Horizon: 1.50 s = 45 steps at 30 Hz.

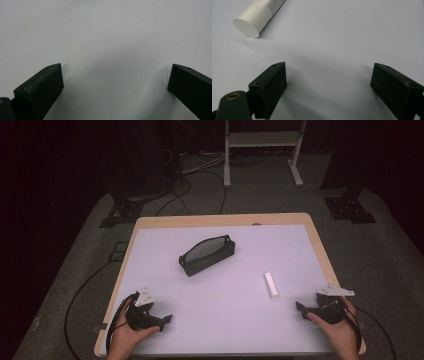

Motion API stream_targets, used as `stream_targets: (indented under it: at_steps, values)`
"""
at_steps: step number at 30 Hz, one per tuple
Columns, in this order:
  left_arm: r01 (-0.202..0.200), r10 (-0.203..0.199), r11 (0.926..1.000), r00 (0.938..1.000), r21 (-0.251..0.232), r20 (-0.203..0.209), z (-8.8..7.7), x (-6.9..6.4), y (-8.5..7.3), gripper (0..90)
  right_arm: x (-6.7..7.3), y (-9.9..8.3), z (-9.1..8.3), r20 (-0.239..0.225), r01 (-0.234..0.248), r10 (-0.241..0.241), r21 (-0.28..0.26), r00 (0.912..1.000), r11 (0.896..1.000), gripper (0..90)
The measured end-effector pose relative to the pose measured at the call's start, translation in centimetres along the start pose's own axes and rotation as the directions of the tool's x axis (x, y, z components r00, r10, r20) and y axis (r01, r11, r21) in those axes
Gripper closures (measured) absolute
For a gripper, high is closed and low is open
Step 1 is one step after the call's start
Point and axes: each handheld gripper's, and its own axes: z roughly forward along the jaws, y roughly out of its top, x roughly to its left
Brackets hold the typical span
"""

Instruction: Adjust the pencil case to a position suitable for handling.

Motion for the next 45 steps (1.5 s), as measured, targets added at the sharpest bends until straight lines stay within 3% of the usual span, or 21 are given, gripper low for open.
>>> stream_targets:
  at_steps: [7, 9, 16, 27, 45]
  values:
    - [-0.006, 0.006, 1.0, 1.0, -0.003, 0.003, -0.1, 0.0, 0.1, 0.7, 0.0, 0.0, 0.0, 0.0, 0.0, 0.0, 0.0, 1.0, 1.0, 12.4]
    - [-0.008, 0.008, 0.9999, 1.0, -0.015, 0.006, -0.3, -0.1, 0.2, 6.9, 0.0, 0.0, 0.0, -0.001, 0.0, 0.0, 0.0, 1.0, 1.0, 12.4]
    - [-0.032, 0.033, 0.9988, 0.9994, -0.038, 0.015, -0.9, -0.3, 0.9, 13.7, 0.0, 0.0, 0.0, -0.001, 0.001, -0.001, -0.001, 1.0, 1.0, 12.4]
    - [-0.04, 0.04, 0.9991, 0.9979, -0.012, 0.051, -1.0, -0.4, 1.9, 21.1, 0.0, 0.0, 0.0, -0.003, -0.001, 0.001, -0.002, 1.0, 1.0, 12.4]
    - [-0.019, 0.023, 0.9979, 0.9977, -0.062, 0.063, -0.9, 0.6, 4.1, 34.9, -0.1, 0.0, 0.0, -0.004, -0.002, 0.002, -0.002, 1.0, 1.0, 12.4]
